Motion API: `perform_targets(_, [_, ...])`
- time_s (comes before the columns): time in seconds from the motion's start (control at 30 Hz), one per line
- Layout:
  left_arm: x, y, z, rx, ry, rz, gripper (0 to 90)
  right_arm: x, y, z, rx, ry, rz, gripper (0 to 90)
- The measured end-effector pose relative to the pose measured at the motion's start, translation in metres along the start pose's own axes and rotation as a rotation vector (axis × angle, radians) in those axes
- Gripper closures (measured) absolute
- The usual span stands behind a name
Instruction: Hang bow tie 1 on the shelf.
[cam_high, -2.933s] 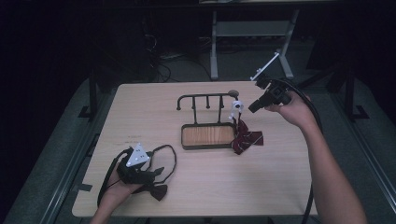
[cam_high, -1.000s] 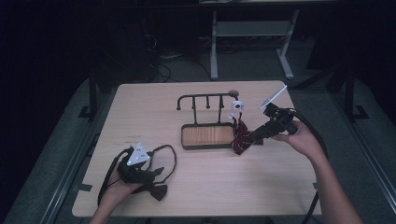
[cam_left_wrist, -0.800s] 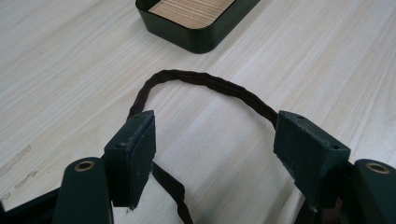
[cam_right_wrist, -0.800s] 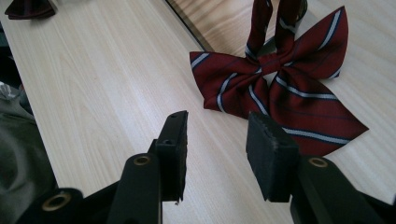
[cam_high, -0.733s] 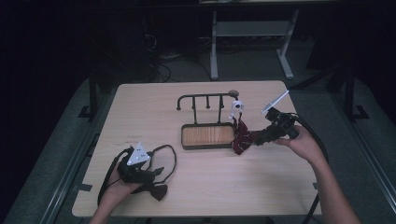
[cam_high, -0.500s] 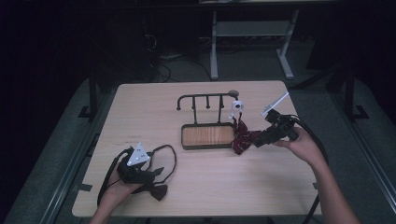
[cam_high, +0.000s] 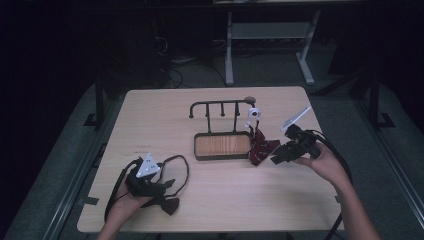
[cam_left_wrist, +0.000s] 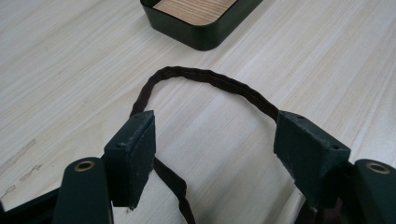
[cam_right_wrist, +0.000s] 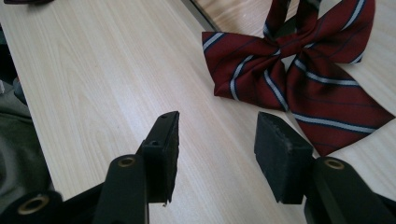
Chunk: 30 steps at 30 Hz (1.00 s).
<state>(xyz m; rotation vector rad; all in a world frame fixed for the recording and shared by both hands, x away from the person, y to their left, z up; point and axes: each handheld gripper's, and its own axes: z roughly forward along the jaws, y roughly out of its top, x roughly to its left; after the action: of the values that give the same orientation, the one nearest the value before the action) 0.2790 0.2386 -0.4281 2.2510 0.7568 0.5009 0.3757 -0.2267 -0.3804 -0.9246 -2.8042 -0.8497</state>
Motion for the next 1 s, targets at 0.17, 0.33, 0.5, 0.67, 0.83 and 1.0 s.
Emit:
perform_targets(0.17, [0.0,0.0,0.001,-0.002,0.002,-0.001,30.1,0.004,-0.005,0.003,0.004,0.005,-0.001,49.7])
perform_targets(0.33, [0.0,0.0,0.0,-0.001,0.002,0.0,30.0,0.006,-0.011,0.005,0.003,0.017,-0.001,49.4])
perform_targets(0.5, [0.0,0.0,0.001,0.001,0.003,-0.002,30.0,0.008,-0.016,0.007,0.007,0.01,-0.006,47.8])
perform_targets(0.67, [-0.001,0.0,0.001,0.001,0.003,-0.003,30.0,0.01,-0.02,0.009,0.002,0.012,-0.003,46.5])
perform_targets(0.83, [0.0,0.0,0.001,0.009,0.003,-0.002,30.0,0.011,-0.026,0.012,0.002,0.006,0.0,45.4])
perform_targets(1.0, [0.0,0.0,0.001,0.011,0.003,-0.005,30.0,0.015,-0.032,0.013,-0.007,0.003,0.001,45.0])
